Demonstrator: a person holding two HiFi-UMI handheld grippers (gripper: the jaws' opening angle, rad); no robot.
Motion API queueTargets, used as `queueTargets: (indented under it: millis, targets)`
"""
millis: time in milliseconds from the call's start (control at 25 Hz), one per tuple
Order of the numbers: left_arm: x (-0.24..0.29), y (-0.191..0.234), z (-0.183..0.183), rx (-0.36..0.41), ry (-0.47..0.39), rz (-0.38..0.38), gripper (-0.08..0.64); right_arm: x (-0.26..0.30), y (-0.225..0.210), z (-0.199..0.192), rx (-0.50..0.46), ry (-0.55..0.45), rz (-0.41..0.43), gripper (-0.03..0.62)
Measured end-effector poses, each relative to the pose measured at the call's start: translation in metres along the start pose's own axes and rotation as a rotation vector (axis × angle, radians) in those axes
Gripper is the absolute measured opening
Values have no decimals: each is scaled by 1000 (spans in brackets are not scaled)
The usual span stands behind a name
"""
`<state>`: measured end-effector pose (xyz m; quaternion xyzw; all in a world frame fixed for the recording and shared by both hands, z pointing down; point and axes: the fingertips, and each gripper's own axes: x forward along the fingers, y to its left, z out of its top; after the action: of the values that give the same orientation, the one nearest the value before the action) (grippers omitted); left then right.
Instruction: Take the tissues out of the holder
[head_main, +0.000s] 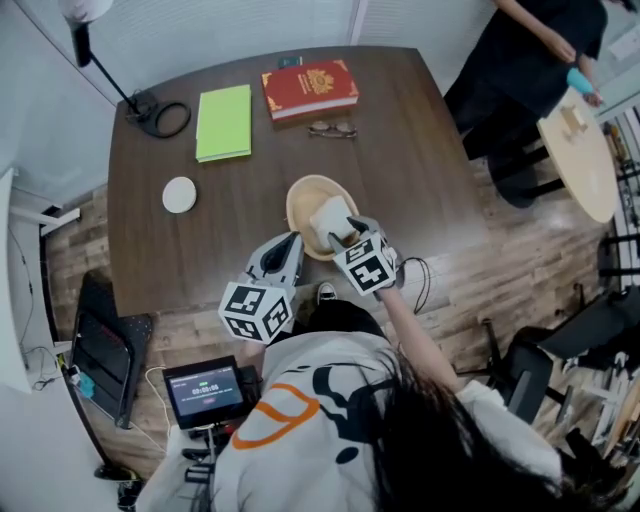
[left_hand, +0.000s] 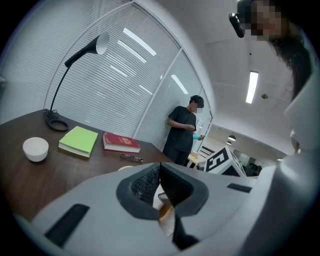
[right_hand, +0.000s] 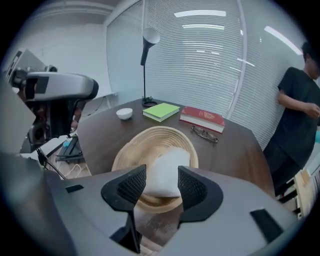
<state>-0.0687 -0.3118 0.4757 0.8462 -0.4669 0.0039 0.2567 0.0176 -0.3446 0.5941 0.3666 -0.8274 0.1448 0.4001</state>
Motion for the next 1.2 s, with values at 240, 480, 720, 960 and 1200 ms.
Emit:
queueTargets:
  millis: [240, 480, 720, 960, 1200]
  targets:
    - [0, 5, -2, -8, 4, 16, 0, 16, -6, -5, -28, 37, -25, 186]
    - [0, 7, -3, -13, 7, 23, 0, 19, -5, -6, -105, 81, -9, 184]
    - [-1, 5, -3, -9, 3, 26, 0, 18, -4, -8, -229, 125, -30, 118]
    - [-4, 6, -3, -6, 3, 34, 0, 14, -2, -5, -154, 85, -26, 26]
    - [-8, 6, -2, -2, 5, 36, 0, 6, 1, -6, -66, 47, -19, 21]
